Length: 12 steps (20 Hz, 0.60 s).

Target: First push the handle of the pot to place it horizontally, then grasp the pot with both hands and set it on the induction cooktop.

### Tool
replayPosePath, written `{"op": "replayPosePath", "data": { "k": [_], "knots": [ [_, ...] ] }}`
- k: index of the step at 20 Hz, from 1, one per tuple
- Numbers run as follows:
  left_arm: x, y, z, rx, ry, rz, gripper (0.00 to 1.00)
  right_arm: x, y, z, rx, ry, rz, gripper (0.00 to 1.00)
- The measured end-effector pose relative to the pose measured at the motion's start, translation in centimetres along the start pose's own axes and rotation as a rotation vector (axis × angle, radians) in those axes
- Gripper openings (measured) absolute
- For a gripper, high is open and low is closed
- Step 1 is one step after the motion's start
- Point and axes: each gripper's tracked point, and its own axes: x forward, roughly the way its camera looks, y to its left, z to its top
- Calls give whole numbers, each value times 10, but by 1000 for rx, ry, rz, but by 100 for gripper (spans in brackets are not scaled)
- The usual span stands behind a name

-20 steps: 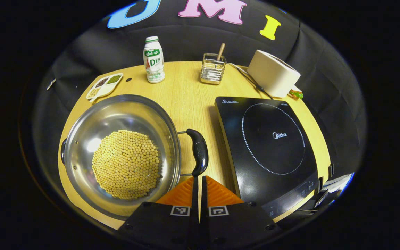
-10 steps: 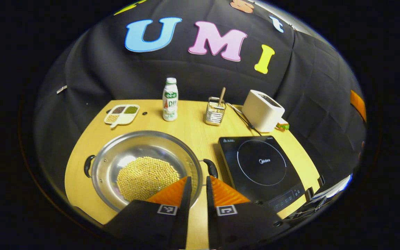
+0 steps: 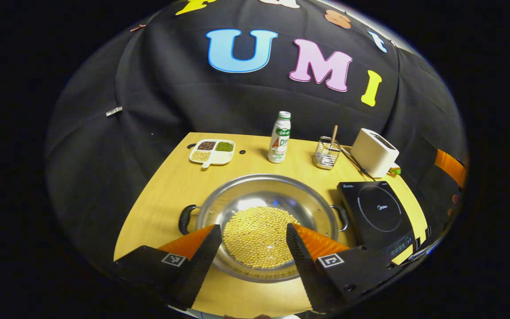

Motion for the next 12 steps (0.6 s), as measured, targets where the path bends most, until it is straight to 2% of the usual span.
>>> {"op": "replayPosePath", "data": {
  "k": [4,7,8,9,12],
  "knots": [
    [12,51,-5,-10,3,18,92,33,23,-45,21,114,29,98],
    [29,72,-14,1,34,0,92,54,37,-77,29,198,47,98],
    [36,78,-18,-1,51,-1,87,60,41,-86,31,221,48,98],
    [46,82,-21,-3,65,1,92,65,44,-96,34,246,45,98],
    [71,94,-30,-21,113,9,92,79,51,-123,48,324,40,98]
  ]
}}
